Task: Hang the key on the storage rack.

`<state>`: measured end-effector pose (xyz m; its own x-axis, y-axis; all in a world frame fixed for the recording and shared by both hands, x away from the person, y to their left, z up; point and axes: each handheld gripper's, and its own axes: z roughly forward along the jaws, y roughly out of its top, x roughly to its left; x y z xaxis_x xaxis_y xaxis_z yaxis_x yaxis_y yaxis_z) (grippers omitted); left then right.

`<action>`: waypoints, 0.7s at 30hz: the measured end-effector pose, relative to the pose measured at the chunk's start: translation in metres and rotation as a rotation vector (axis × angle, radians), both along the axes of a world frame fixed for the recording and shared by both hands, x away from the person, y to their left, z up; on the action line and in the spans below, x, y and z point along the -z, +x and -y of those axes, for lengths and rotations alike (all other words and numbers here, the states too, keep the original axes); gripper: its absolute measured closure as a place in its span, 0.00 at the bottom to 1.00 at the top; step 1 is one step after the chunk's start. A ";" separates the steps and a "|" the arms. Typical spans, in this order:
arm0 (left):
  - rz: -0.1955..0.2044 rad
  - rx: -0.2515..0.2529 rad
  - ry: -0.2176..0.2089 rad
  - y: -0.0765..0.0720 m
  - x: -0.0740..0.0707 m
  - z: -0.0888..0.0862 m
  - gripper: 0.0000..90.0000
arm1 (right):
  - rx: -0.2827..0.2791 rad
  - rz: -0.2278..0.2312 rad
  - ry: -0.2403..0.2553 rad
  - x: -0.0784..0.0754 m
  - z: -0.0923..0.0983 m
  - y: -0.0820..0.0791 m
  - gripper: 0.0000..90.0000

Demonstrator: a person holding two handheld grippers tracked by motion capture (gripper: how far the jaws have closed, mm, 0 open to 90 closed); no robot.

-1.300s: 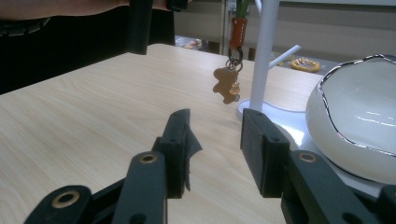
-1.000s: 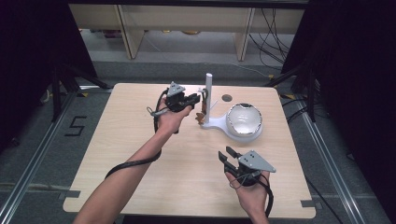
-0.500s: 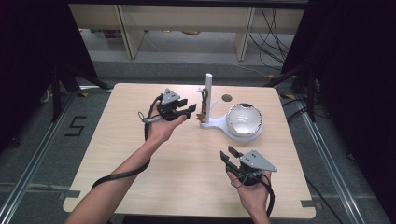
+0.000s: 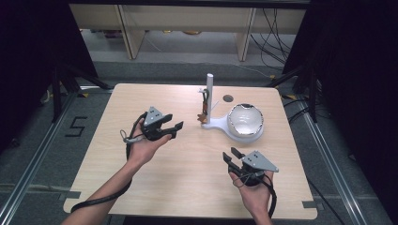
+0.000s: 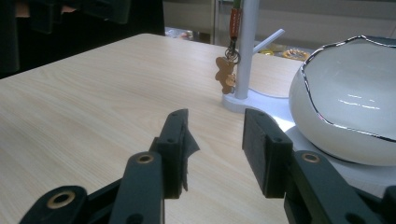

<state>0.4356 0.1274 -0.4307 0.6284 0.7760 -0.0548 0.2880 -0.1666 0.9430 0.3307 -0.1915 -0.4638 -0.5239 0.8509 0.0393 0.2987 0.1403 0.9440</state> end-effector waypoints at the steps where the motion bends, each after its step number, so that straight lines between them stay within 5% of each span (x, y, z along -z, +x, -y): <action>1: 0.000 -0.004 0.004 -0.004 0.002 -0.003 0.48 | 0.006 0.004 -0.002 0.000 0.000 0.000 0.68; 21: 0.005 -0.079 0.023 -0.069 0.069 -0.060 0.42 | 0.015 -0.014 -0.030 0.010 0.007 0.004 0.68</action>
